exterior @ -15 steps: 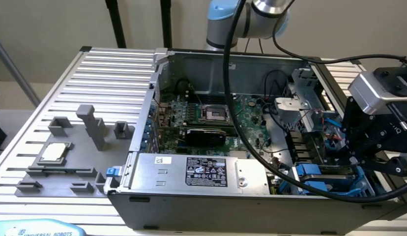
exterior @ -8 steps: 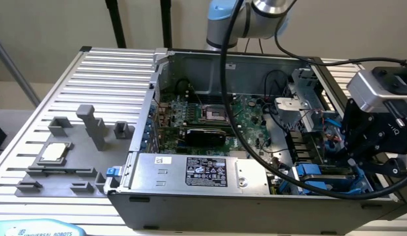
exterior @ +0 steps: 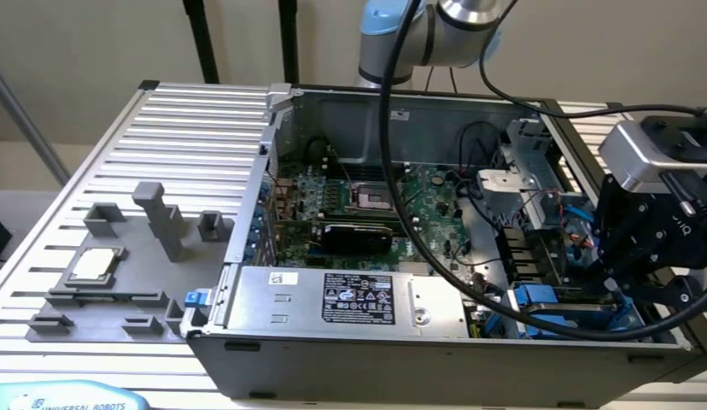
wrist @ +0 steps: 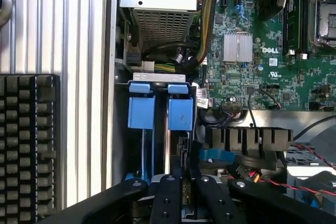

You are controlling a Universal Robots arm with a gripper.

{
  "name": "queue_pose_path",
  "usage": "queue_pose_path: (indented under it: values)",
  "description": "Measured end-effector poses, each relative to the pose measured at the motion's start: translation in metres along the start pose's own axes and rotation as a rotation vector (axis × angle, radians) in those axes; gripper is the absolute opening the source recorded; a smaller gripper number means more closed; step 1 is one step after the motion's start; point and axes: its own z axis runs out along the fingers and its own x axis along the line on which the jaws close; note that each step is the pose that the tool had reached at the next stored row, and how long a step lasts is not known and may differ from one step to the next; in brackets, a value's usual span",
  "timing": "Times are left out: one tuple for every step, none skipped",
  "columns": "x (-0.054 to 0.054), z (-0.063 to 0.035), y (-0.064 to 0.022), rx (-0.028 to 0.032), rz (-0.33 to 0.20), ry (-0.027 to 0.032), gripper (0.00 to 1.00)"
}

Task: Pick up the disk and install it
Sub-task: 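Insert the first disk wire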

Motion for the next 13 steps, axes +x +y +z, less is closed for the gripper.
queue_pose_path:
  values:
    - [-0.0007, 0.0002, 0.0, 0.0, 0.001, 0.0026, 0.16]
    - [-0.0013, 0.0003, -0.0001, 0.0, 0.001, 0.0049, 0.16]
    - [-0.002, 0.0005, -0.0001, 0.0001, 0.002, 0.0072, 0.16]
    - [-0.0025, 0.0006, -0.0001, 0.0001, 0.002, 0.0099, 0.16]
    - [-0.003, 0.0009, -0.0001, 0.0001, 0.002, 0.013, 0.16]
    - [-0.0033, 0.0011, -0.0001, 0.0001, 0.003, 0.016, 0.16]
    - [-0.0036, 0.0013, -0.0002, 0.0002, 0.003, 0.0187, 0.16]
    - [-0.0039, 0.0016, -0.0002, 0.0002, 0.003, 0.0213, 0.16]
    - [-0.0041, 0.0018, -0.0002, 0.0002, 0.003, 0.0234, 0.16]
    - [-0.0043, 0.002, -0.0003, 0.0002, 0.003, 0.0252, 0.16]
    - [-0.0046, 0.0022, -0.0003, 0.0002, 0.003, 0.0266, 0.16]
    - [-0.0049, 0.0024, -0.0004, 0.0002, 0.003, 0.0275, 0.16]
    - [-0.0053, 0.0025, -0.0005, 0.0002, 0.003, 0.0282, 0.16]
